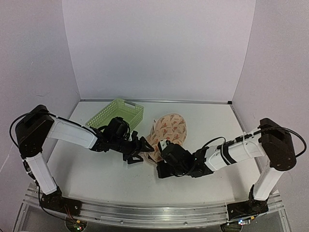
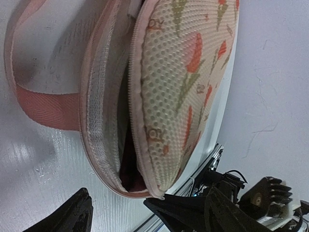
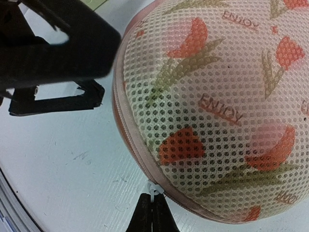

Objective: Unzip the laundry bag and remove the bra
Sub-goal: Hold the laundry bag at the center of the board, then unzip the zipper of the laundry bag.

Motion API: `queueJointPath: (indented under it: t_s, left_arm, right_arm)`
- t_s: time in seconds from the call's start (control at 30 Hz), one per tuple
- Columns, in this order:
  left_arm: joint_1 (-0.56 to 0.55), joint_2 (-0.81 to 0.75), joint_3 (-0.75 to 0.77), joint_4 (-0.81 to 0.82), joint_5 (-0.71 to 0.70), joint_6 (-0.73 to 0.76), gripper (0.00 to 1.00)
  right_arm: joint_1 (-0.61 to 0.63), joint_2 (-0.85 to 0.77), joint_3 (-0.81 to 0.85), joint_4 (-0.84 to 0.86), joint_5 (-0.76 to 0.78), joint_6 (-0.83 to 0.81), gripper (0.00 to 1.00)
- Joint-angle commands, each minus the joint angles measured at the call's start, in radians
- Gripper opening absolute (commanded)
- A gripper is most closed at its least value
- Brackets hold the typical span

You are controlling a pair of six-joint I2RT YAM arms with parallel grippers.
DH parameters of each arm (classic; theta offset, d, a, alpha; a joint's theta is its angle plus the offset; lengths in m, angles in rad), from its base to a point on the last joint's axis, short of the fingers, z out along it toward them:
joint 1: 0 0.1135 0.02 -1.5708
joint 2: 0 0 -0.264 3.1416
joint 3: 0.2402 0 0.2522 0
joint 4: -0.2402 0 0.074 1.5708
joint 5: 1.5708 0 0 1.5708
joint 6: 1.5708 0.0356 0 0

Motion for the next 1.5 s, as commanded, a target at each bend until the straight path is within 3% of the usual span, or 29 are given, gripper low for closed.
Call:
queueJointPath:
  t_s: [0.0,0.23,0.37,0.5,0.8,1.47]
  left_arm:
    - [-0.009,0.033,0.038,0.075,-0.001,-0.045,0.79]
    - [-0.010,0.089,0.051,0.103,-0.008,-0.057,0.79]
    - [-0.010,0.115,0.076,0.120,-0.001,-0.057,0.69]
    - [-0.010,0.128,0.093,0.131,0.009,-0.057,0.53]
    - [-0.010,0.117,0.080,0.144,0.015,-0.052,0.01]
    - [0.001,0.040,0.093,0.147,0.096,0.032,0.00]
  right_arm:
    - [-0.001,-0.068,-0.014,0.070,-0.014,-0.016,0.00]
    - [-0.001,-0.080,-0.030,0.087,-0.022,-0.017,0.00]
    - [-0.001,-0.083,-0.036,0.095,-0.034,-0.019,0.00]
    - [0.001,-0.085,-0.045,0.098,-0.045,-0.018,0.00]
    - [0.006,-0.111,-0.087,0.099,-0.035,0.001,0.00]
    - [0.006,-0.273,-0.255,-0.003,0.055,0.030,0.00]
